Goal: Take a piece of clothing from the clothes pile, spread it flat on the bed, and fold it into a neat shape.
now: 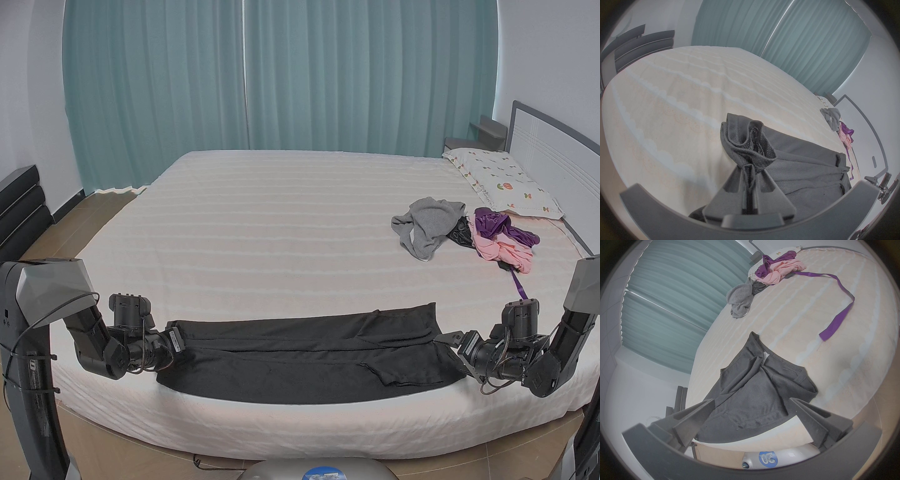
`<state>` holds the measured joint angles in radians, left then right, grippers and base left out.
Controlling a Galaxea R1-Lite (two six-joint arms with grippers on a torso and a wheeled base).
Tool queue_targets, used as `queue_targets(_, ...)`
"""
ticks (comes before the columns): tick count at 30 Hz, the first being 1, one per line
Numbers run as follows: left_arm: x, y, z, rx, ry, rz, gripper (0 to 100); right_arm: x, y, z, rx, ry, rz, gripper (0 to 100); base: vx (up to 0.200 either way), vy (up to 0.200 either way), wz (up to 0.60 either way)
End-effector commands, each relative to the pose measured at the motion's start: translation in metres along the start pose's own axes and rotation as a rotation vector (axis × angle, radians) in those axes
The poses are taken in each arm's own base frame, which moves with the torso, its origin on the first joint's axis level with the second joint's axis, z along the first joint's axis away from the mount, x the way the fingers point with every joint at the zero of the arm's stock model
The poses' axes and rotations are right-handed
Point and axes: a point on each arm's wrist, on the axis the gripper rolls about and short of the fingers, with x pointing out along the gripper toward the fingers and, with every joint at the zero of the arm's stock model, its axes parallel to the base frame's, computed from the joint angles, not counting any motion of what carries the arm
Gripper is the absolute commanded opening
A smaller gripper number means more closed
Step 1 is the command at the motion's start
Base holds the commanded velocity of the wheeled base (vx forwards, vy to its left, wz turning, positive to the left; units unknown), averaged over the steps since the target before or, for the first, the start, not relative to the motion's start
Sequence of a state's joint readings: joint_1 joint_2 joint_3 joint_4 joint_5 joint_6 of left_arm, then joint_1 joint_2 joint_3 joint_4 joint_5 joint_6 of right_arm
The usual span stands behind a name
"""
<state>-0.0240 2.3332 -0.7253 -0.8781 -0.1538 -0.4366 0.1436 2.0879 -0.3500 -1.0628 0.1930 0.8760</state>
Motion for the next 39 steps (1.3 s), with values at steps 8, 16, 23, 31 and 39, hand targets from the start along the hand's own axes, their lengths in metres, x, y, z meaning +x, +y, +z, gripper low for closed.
queue_targets(8,0.001,-0.014,0.011,-0.035,-0.048,-0.027,0,0.001,0.0,-0.001,-0.001,0.003,-0.001,100,0.0,-0.1,0.0)
queue_targets(16,-0.011,-0.027,0.014,-0.036,-0.064,-0.048,0,0.0,0.001,0.0,-0.001,-0.001,0.003,100,0.0,-0.2,0.0)
queue_targets(23,-0.016,-0.042,0.015,-0.021,-0.096,-0.038,0,0.0,0.001,0.0,-0.001,-0.001,0.003,100,0.0,-0.2,0.0)
queue_targets(31,-0.038,-0.078,0.025,0.023,-0.093,-0.094,0,-0.001,0.0,0.001,0.0,-0.002,0.002,100,0.0,-0.2,0.0)
queue_targets(39,-0.039,-0.118,0.022,0.053,-0.074,-0.113,0,-0.001,0.001,0.0,0.001,-0.001,0.003,100,0.0,-0.2,0.0)
